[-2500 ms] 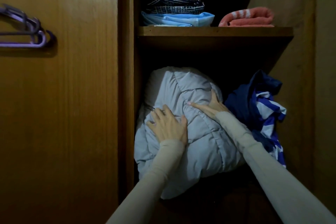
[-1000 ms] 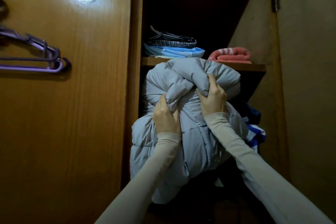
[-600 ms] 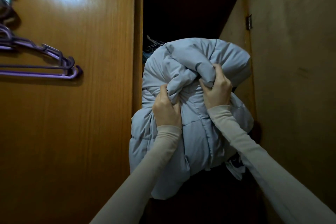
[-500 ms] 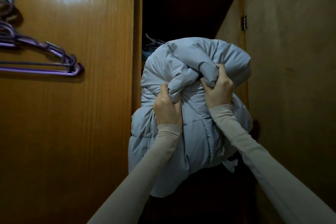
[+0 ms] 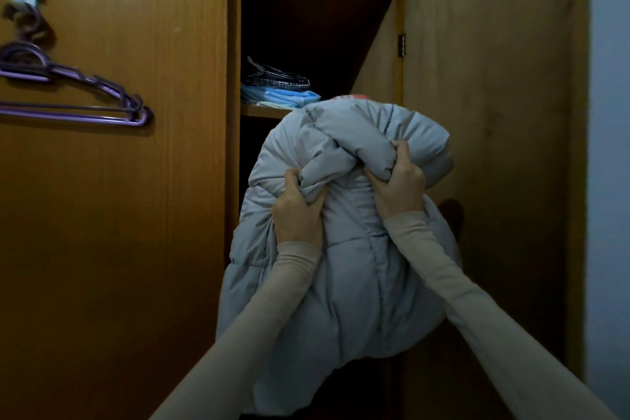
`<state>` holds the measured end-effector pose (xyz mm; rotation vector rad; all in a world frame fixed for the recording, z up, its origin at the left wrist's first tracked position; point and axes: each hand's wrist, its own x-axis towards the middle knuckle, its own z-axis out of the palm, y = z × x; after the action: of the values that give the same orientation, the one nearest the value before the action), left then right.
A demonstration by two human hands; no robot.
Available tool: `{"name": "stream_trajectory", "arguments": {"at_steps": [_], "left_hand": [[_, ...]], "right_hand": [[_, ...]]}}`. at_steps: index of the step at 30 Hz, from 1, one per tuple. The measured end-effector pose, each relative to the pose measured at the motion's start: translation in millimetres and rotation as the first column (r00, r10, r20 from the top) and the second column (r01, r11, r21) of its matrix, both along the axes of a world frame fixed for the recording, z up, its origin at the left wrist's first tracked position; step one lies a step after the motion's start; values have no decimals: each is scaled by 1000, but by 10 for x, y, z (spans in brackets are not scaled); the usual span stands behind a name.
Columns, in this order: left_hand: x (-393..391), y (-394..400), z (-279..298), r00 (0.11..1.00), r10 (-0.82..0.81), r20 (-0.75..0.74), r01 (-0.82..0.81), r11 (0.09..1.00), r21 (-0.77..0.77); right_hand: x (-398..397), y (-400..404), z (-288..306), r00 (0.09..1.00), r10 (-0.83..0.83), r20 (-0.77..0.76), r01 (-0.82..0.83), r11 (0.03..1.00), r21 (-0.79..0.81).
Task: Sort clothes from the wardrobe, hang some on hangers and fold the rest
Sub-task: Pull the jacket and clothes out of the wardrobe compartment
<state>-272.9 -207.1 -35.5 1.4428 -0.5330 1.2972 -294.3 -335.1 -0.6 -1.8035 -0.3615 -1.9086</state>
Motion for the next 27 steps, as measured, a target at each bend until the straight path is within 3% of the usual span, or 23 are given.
{"name": "stream_trajectory", "arguments": {"at_steps": [6, 12, 19, 27], "left_hand": [[-537, -55, -675, 956, -66, -286, 99, 990, 103], [-854, -32, -1372, 831, -31, -555, 187, 956, 226], [-1377, -103, -1539, 788, -185, -587, 363, 910, 202], [-2282, -607, -1711, 715, -366, -595, 613, 737, 284]], "right_hand": [[-507, -147, -736, 947, 32, -320, 5, 993, 117], [-869, -117, -1508, 827, 50, -559, 72, 978, 193], [-1542, -123, -1679, 789, -73, -611, 249, 946, 208], [-2851, -423, -1893, 745, -251, -619, 500, 824, 268]]}}
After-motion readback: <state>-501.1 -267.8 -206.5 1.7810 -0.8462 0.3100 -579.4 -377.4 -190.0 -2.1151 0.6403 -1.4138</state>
